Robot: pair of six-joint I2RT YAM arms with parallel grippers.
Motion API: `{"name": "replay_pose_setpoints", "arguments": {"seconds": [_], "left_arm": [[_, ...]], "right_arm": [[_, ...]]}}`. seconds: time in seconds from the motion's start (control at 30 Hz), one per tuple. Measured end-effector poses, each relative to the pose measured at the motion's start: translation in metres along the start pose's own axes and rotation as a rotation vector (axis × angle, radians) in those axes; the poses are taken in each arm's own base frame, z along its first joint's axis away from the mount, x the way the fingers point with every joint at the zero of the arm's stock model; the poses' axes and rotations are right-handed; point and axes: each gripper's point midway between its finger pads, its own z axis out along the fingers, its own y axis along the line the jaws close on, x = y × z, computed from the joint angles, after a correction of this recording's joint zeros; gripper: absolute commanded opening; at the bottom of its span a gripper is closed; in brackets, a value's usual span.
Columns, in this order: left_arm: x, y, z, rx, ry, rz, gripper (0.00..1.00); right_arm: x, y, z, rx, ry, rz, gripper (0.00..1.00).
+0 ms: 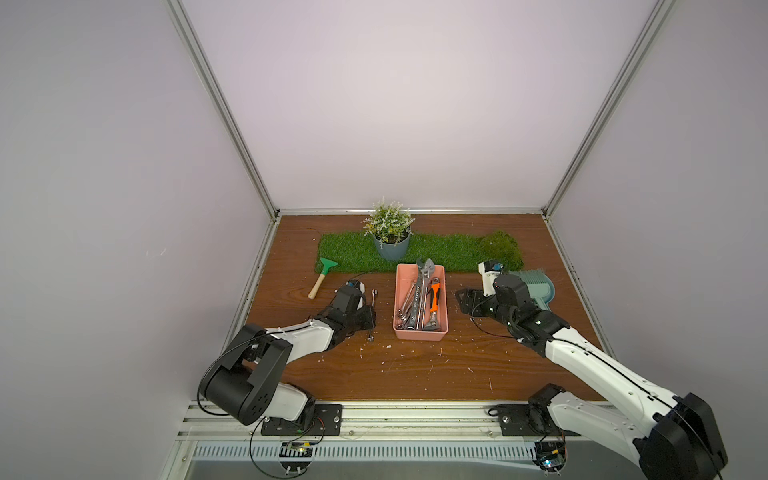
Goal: Take out the wrench from the storage box
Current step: Place the wrench at the center of the board, then pick up the wrench from the storage box.
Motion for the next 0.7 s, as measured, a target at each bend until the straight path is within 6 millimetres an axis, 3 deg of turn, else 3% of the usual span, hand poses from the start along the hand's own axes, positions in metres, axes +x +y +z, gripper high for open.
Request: {"name": "replay_pose_setpoints", "arguments": {"seconds": [0.17,0.53,0.7], "left_arm": [[-0.005,0.0,0.0,-0.012,-0.008,0.004,0.29],[-0.013,0.006,-0.001,-0.082,-0.003,0.033,0.39],[-0.018,0.003,-0.013,-0.1,0.005,0.057,0.57]], "right_arm": [[-0.002,0.001,-0.003,-0.007,-0.012,-0.004,0.83],[-0.002,0.001,-0.003,-0.008,-0.013,-0.008,0.93],[-0.003,0.001,-0.004,-0.009,-0.017,-0.012,0.99]]}}
